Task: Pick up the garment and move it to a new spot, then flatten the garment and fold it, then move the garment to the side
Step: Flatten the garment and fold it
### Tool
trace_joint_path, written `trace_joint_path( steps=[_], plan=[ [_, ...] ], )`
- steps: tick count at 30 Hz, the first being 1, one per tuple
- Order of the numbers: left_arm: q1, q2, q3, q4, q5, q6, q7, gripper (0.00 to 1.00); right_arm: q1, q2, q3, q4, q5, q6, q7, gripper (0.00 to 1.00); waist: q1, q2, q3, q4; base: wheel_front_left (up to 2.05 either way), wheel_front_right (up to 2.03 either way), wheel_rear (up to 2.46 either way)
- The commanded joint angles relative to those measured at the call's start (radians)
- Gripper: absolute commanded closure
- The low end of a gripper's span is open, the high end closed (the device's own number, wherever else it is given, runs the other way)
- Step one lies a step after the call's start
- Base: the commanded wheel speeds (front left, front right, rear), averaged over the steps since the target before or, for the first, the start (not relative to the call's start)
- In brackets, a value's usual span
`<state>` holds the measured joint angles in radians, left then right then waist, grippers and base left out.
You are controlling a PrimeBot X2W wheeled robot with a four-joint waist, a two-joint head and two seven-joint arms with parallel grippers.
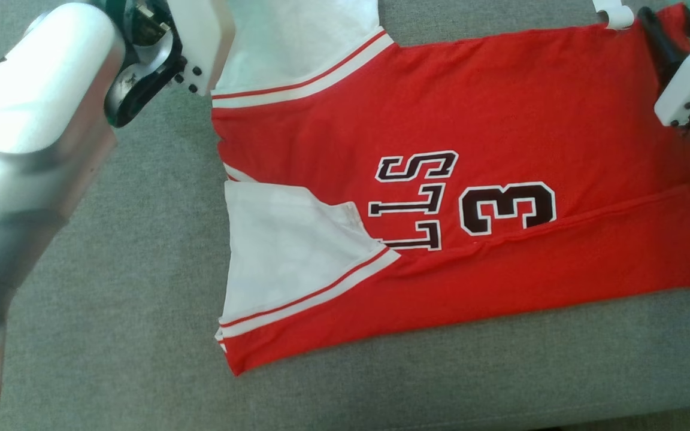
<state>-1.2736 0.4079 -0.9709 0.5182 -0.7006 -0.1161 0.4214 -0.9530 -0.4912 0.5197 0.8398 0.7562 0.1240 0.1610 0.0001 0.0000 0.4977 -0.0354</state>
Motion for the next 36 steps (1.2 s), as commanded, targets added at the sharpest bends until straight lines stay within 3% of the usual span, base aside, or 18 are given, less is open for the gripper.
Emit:
trace_joint_path(
  steps=[1, 3, 4, 5, 24, 31, 36],
  plan=[
    [-0.062, 0.038, 0.033, -0.015, -0.003, -0.006, -0.007, 1.0, -0.014, -0.026, 0.009, -0.018, 0.008, 0.007, -0.012, 0.49, -0.0001, 0.0, 0.0, 0.0, 0.0, 0.0, 0.0],
    [-0.063, 0.038, 0.031, -0.009, -0.005, -0.006, -0.013, 1.0, -0.018, -0.03, 0.021, -0.012, 0.014, 0.007, -0.014, 0.68, -0.0001, 0.0, 0.0, 0.0, 0.0, 0.0, 0.0],
    [-0.064, 0.038, 0.031, -0.007, -0.006, -0.007, -0.016, 1.0, -0.02, -0.032, 0.027, -0.009, 0.018, 0.007, -0.015, 0.96, -0.0001, 0.0, 0.0, 0.0, 0.0, 0.0, 0.0],
    [-0.065, 0.038, 0.03, -0.004, -0.006, -0.007, -0.02, 1.0, -0.022, -0.034, 0.033, -0.007, 0.021, 0.007, -0.016, 1.0, -0.0001, 0.0, 0.0, 0.0, 0.0, 0.0, 0.0],
    [-0.145, 0.05, 0.051, 0.051, 0.084, 0.012, -0.292, 1.0, -0.108, -0.086, 0.014, 0.018, 0.081, 0.007, -0.147, 1.0, -0.0001, 0.0, -0.008, -0.002, 0.0, 0.0, 0.0],
    [-0.121, 0.057, 0.055, 0.055, 0.071, 0.012, -0.334, 1.0, -0.079, -0.118, 0.015, -0.005, 0.134, 0.007, -0.159, 1.0, -0.0001, 0.0, -0.025, 0.003, 0.0, 0.0, 0.0],
    [-0.043, 0.091, 0.064, -0.02, 0.035, 0.025, -0.346, 1.0, -0.022, -0.142, 0.019, -0.039, 0.183, 0.007, -0.173, 1.0, -0.0001, 0.0, -0.041, 0.007, 0.0, 0.0, 0.0]
  ],
)
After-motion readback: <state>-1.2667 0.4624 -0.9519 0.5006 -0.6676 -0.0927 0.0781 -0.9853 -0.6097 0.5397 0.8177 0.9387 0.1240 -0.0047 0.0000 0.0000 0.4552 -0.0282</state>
